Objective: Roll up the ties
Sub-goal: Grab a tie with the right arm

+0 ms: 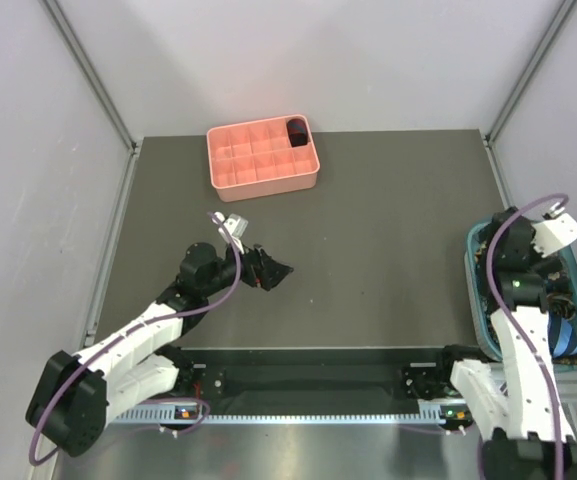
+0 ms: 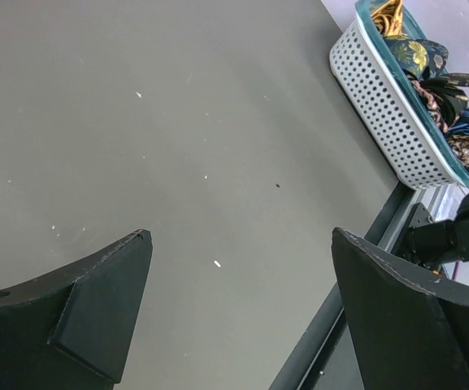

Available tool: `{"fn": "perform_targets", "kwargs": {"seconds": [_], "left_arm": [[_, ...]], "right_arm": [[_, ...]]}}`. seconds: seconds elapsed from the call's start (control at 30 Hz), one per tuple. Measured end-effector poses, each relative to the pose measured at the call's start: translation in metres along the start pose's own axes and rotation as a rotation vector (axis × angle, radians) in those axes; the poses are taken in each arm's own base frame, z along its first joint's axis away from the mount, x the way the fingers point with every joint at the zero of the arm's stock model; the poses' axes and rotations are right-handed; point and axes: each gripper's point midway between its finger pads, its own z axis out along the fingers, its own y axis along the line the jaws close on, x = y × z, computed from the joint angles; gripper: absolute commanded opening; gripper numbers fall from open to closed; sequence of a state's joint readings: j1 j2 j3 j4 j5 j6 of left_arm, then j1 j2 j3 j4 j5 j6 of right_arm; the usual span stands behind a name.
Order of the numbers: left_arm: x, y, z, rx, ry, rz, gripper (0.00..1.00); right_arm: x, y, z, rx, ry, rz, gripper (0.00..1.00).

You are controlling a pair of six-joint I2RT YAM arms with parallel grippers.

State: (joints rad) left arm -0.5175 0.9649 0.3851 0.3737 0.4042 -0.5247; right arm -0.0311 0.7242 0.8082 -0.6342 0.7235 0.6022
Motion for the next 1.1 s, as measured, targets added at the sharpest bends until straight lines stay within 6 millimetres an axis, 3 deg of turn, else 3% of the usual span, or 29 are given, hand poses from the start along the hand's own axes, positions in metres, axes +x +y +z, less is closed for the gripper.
{"fn": "perform_targets", "kwargs": {"seconds": [0.13,0.37,0.47,0.5,0.6,0.67,0.8,0.87,0.97,1.0,1.07,1.1], "left_arm": [[0.001,-0.005,0.001,0.014,0.001,0.006,0.96],[0.001,-0.008,0.002,0.025,-0.001,0.015,0.96],[0.001,-0.008,0.002,0.026,0.000,0.018,0.96],[0.001,-0.009,0.002,0.027,0.000,0.020,0.97],[0.001,-0.009,0.002,0.027,0.000,0.024,0.96],[0.002,-0.008,0.002,0.025,0.000,0.028,0.96],[0.001,-0.008,0.002,0.023,-0.002,0.038,0.97],[0.001,-0.007,0.002,0.018,-0.004,0.040,0.97],[0.001,-0.006,0.003,0.015,-0.006,0.043,0.97],[0.001,-0.006,0.003,0.014,-0.006,0.043,0.97],[0.001,-0.006,0.003,0.012,-0.007,0.044,0.97],[0.001,-0.006,0.003,0.012,-0.007,0.044,0.97]], "right_arm": [[0.015,-0.018,0.028,0.090,0.101,0.018,1.00],[0.060,-0.015,0.070,0.171,0.280,-0.032,1.00],[0.074,-0.016,0.082,0.212,0.313,-0.033,0.90],[0.075,-0.016,0.085,0.221,0.314,-0.033,0.83],[0.071,-0.016,0.091,0.235,0.280,-0.010,0.77],[0.066,-0.017,0.095,0.249,0.250,0.002,0.77],[0.069,-0.021,0.105,0.293,0.235,-0.006,0.92],[0.077,-0.025,0.111,0.317,0.258,-0.022,0.81],[0.091,-0.034,0.120,0.359,0.295,-0.038,0.51],[0.093,-0.035,0.121,0.366,0.301,-0.039,0.31],[0.090,-0.036,0.121,0.365,0.296,-0.036,0.15],[0.087,-0.035,0.120,0.359,0.288,-0.032,0.13]]}}
